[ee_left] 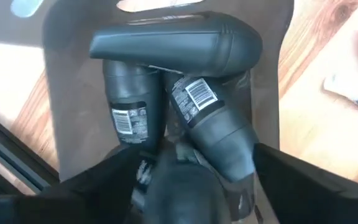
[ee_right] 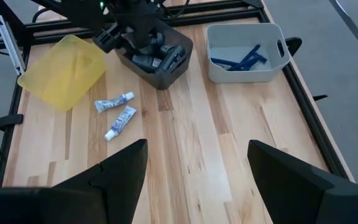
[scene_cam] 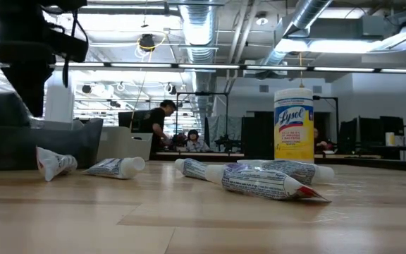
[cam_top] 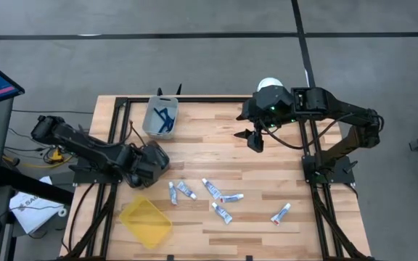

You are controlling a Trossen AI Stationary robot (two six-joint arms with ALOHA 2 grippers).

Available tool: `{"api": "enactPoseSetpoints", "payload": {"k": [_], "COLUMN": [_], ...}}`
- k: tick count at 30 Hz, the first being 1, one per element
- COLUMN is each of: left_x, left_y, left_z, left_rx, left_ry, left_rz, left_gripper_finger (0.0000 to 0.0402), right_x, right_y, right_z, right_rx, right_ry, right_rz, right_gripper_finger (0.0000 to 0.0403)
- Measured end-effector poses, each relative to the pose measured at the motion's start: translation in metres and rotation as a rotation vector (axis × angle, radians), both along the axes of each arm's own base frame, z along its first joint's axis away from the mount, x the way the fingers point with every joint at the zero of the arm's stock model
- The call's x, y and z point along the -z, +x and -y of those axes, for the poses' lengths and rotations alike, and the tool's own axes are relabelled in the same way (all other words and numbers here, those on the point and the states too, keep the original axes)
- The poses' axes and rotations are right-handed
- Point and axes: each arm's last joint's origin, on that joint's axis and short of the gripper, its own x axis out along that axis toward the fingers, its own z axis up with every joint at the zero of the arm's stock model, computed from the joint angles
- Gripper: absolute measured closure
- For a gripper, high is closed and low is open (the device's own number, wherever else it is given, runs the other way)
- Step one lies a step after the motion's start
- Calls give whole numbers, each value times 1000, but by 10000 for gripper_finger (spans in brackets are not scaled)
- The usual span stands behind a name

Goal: Pick & Place Travel size toiletries
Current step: Put the toothpaste into the yellow bin

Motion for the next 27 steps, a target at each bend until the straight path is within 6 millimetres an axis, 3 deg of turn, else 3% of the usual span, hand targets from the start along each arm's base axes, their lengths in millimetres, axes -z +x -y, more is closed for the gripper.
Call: {"api": "enactPoseSetpoints", "payload": {"k": [4,9,14,19,23,27], "left_x": [-7,-18,-41,-71,-77,-69], "left_y": [-4,-11,1,27,42,55], "left_z": [-7,-14,-11,2,7,10], "left_rx": [-61,-122,-82,197,291,321], "left_ry": [-20,-73,-148,-111,-33,-18], "left_rz": [40,128,480,848,947,932], "left_gripper_finger": [44,37,56,77,88,94], "right_x": [0,0,0,-6,-32,-62], "right_y": [0,0,0,-6,-49,-118], "right_z": [0,-1,-10,-32,-40,-30], "right_rx": [0,-3,-27,-132,-132,-31], "right_ry": [0,1,12,-15,-90,-71], "right_rz": [1,2,-2,41,146,319], "right_gripper_finger": [133,133,133,133,136,146]}}
